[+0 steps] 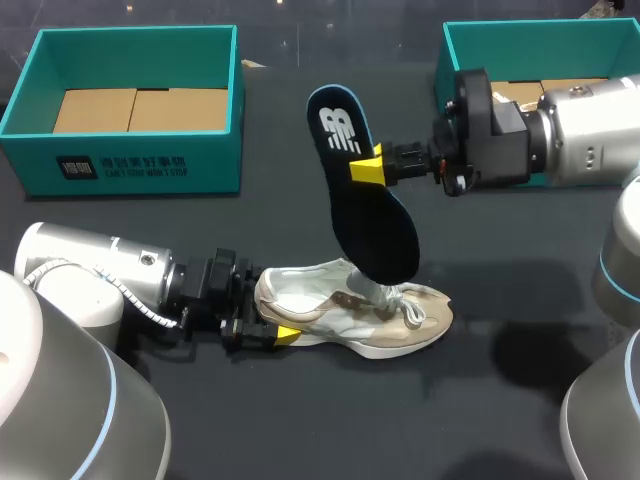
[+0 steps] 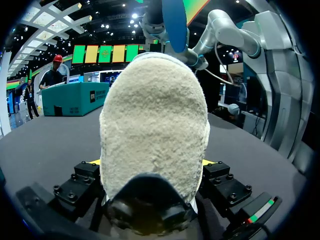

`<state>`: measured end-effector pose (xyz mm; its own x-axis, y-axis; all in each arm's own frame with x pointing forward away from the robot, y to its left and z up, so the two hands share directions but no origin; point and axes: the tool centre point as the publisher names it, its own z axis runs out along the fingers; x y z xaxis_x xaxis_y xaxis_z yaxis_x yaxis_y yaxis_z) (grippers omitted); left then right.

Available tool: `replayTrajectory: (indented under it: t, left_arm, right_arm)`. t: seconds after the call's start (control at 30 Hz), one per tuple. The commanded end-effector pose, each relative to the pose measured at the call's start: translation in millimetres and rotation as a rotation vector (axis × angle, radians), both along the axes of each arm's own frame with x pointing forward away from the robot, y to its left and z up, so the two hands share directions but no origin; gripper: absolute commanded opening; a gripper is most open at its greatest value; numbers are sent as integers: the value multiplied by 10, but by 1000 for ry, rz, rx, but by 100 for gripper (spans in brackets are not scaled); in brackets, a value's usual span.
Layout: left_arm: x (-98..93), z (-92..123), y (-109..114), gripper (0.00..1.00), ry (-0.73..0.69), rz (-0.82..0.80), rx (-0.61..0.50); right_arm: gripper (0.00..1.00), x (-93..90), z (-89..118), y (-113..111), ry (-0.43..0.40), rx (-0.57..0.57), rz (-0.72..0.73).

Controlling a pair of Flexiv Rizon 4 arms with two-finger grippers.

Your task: Take the shoe out of the shoebox, open the shoe tongue, remove and reinsert the insole, then place the shoe into the shoebox

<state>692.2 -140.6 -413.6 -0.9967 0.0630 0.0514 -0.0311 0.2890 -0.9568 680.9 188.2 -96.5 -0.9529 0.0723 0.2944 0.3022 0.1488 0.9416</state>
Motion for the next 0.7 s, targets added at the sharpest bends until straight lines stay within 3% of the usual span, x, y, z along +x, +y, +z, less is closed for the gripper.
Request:
replayTrajectory:
  t: [0.03, 0.1, 0.47, 0.7]
  left_arm:
    - [-4, -3, 3, 0, -1, 2, 0]
    - [-4, -3, 3, 0, -1, 2, 0]
    - [-4, -3, 3, 0, -1, 2, 0]
    - [-4, -3, 3, 0, -1, 2, 0]
  right_arm:
    - [0, -152, 5, -336, 31, 99, -26]
    - [0, -171, 36, -418, 39, 56, -93]
    - [0, -171, 36, -418, 39, 56, -93]
    - [0, -238, 25, -605, 78, 148, -149]
